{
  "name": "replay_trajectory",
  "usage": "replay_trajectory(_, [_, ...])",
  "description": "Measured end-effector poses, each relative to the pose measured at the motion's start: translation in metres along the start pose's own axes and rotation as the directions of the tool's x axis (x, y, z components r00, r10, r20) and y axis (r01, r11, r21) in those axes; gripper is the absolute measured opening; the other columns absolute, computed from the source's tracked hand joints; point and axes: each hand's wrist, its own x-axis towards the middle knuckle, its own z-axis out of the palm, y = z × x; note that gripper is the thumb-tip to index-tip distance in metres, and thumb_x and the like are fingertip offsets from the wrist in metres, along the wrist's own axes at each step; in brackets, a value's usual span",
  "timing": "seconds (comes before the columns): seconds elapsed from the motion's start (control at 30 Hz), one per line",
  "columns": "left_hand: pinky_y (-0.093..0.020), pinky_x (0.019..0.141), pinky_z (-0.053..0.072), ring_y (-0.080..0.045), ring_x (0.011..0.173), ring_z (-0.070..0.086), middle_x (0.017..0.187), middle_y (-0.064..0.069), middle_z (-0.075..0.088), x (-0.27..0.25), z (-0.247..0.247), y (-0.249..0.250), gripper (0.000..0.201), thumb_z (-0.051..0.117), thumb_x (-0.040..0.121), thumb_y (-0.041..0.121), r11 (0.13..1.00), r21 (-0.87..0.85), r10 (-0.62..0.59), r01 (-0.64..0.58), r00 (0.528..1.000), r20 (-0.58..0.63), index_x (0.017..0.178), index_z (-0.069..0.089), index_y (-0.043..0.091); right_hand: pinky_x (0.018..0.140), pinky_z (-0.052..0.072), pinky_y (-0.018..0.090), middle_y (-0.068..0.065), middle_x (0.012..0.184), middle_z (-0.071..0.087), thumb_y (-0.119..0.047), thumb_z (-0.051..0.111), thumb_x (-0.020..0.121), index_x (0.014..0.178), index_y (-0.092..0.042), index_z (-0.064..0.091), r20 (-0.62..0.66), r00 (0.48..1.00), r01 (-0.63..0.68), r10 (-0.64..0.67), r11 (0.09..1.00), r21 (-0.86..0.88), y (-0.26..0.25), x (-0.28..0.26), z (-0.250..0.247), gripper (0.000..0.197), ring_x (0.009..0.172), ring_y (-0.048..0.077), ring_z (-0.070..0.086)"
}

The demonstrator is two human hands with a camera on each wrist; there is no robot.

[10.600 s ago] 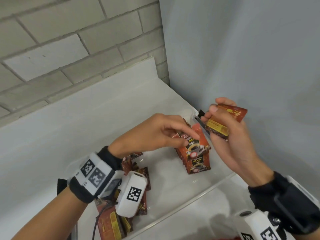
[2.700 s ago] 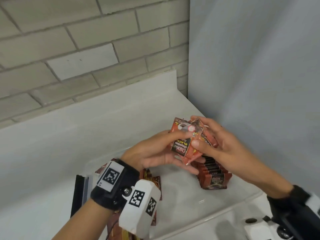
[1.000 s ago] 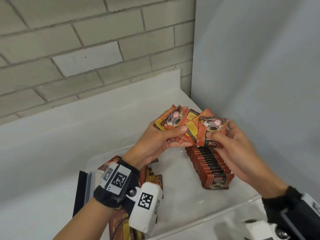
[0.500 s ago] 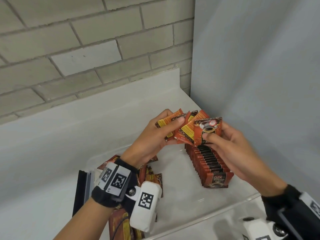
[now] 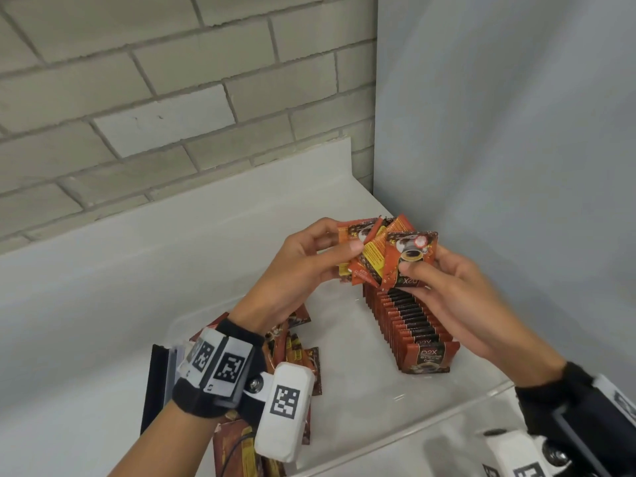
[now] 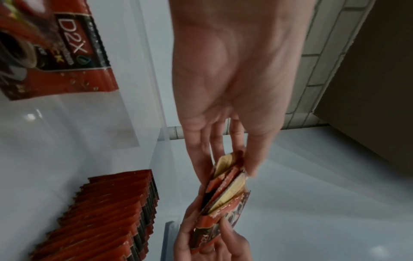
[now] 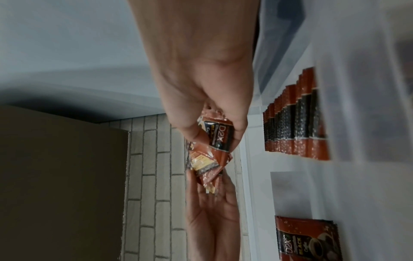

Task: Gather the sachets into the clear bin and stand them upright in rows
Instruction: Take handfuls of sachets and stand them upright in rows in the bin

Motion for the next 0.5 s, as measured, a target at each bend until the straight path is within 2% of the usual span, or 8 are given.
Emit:
replay_trajectory(0.13, [-0.034, 0.085, 0.057, -0.023, 0.093, 0.069, 0.1, -0.012, 0.072, 0.0009, 0.0008, -0.0008, 0.022, 0.069, 0.074, 0.02, 1.0, 0.02, -0.014, 0.014, 1.0, 0.009, 0.092, 0.061, 0.01, 0.09, 0.055, 0.034, 0.008, 0.11, 0.072, -0.006, 0.058, 0.086, 0.124, -0.007, 0.056, 0.02, 1.0, -0.004, 0.004, 1.0, -0.007, -0.0004, -0.0005, 0.0, 0.038, 0.105, 0.02, 0.068])
replay_trajectory(0.27, [-0.036, 0.095, 0.052, -0.028, 0.101, 0.067, 0.109, -0.016, 0.07, 0.0001, 0.0029, 0.0012, 0.033, 0.072, 0.075, 0.019, 0.997, 0.074, -0.01, 0.009, 1.0, 0.01, 0.104, 0.064, 0.006, 0.088, 0.056, 0.03, 0.008, 0.11, 0.072, -0.013, 0.062, 0.076, 0.122, -0.006, 0.056, 0.035, 0.999, -0.001, 0.0, 0.999, 0.037, -0.0023, -0.0005, -0.0006, 0.046, 0.104, 0.02, 0.068])
replay_trajectory(0.33, [-0.037, 0.098, 0.05, -0.03, 0.107, 0.065, 0.113, -0.016, 0.069, -0.0002, 0.0035, 0.0029, 0.038, 0.071, 0.074, 0.017, 0.995, 0.097, -0.015, 0.013, 1.0, 0.014, 0.11, 0.065, 0.006, 0.091, 0.054, 0.031, 0.01, 0.111, 0.072, -0.017, 0.062, 0.077, 0.121, -0.002, 0.058, 0.038, 0.999, -0.017, 0.016, 0.999, 0.032, -0.0021, -0.001, -0.0004, 0.046, 0.107, 0.023, 0.067])
replay_trajectory(0.4, [-0.037, 0.099, 0.05, -0.029, 0.109, 0.064, 0.114, -0.014, 0.069, -0.0009, 0.0049, 0.0034, 0.043, 0.072, 0.071, 0.016, 0.991, 0.131, -0.021, 0.017, 0.999, 0.03, 0.114, 0.066, 0.008, 0.097, 0.05, 0.038, 0.011, 0.112, 0.071, -0.018, 0.061, 0.08, 0.119, -0.001, 0.06, 0.032, 0.999, -0.03, 0.029, 0.999, 0.026, -0.0014, -0.0015, -0.0007, 0.042, 0.109, 0.025, 0.066])
replay_trajectory(0.5, [-0.03, 0.094, 0.052, -0.02, 0.105, 0.065, 0.113, -0.007, 0.07, -0.0028, 0.0079, 0.0047, 0.042, 0.073, 0.073, 0.014, 0.978, 0.207, -0.019, 0.005, 0.998, 0.065, 0.114, 0.067, 0.016, 0.095, 0.05, 0.041, 0.01, 0.111, 0.072, -0.015, 0.057, 0.088, 0.12, -0.005, 0.06, 0.049, 0.998, -0.031, 0.03, 0.999, 0.008, -0.0032, -0.0032, 0.0011, 0.034, 0.105, 0.024, 0.067])
